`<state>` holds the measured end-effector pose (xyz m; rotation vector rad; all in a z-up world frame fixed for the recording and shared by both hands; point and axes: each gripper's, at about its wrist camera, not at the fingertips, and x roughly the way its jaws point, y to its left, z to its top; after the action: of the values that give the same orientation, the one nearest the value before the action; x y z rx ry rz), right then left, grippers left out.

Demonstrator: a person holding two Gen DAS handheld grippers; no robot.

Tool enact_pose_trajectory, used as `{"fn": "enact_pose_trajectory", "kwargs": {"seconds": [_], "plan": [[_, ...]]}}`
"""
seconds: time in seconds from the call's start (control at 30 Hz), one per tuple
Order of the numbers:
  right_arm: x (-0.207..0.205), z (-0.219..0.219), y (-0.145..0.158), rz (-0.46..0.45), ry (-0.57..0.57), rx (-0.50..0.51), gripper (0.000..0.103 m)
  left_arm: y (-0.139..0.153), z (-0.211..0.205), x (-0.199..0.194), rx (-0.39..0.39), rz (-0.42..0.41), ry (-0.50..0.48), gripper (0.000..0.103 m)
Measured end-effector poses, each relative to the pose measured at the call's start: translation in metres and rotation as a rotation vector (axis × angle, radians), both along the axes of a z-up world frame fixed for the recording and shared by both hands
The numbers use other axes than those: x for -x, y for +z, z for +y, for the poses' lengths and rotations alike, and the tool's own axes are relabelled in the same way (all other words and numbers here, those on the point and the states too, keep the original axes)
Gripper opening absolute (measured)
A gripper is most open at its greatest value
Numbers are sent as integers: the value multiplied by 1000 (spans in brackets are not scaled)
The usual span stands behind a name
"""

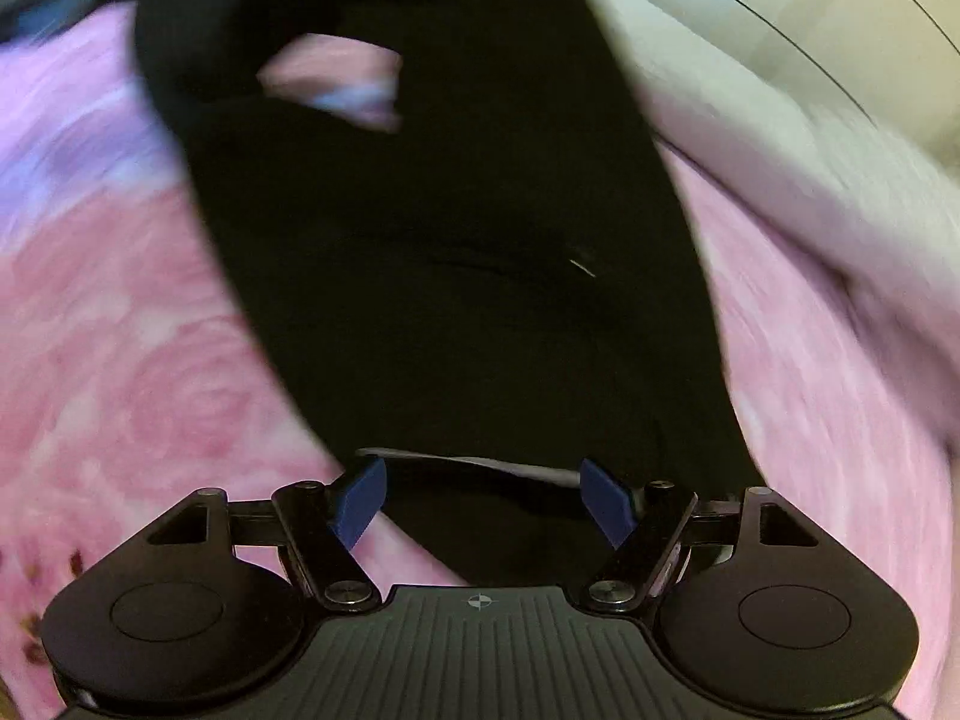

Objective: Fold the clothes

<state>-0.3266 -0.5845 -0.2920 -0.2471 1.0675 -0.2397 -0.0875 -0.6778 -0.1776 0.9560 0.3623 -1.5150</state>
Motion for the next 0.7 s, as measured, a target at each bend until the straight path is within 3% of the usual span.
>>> {"fn": "enact_pose_trajectory", "kwargs": {"seconds": [0.1, 0.3, 0.33, 0.4, 0.43, 0.47, 0.6, 0.7], "plan": [[-16, 10, -8, -10, 75, 0, 75, -26, -21, 0, -44, -4, 20, 4], [-45, 10, -28, -17, 105, -20, 73, -52, -20, -7, -71, -8, 18, 4], [-44, 7, -33, -2, 99, -31, 48, -50, -16, -9, -77, -14, 12, 4], [-41, -5, -32, 11, 73, -83, 33, -44, -11, -13, -88, -26, -5, 4], [-37, -11, -25, 3, 65, -98, 15, -38, -8, -16, -93, -30, -18, 4], [-32, -17, -13, -11, 51, -103, 12, -32, -6, -19, -96, -33, -31, 4], [-15, -50, 52, -88, -26, -82, 10, -10, -13, -22, -86, -44, -81, 5], [-18, -108, 102, -158, -107, 11, 10, -3, -40, -18, -73, -61, -116, 5]]}}
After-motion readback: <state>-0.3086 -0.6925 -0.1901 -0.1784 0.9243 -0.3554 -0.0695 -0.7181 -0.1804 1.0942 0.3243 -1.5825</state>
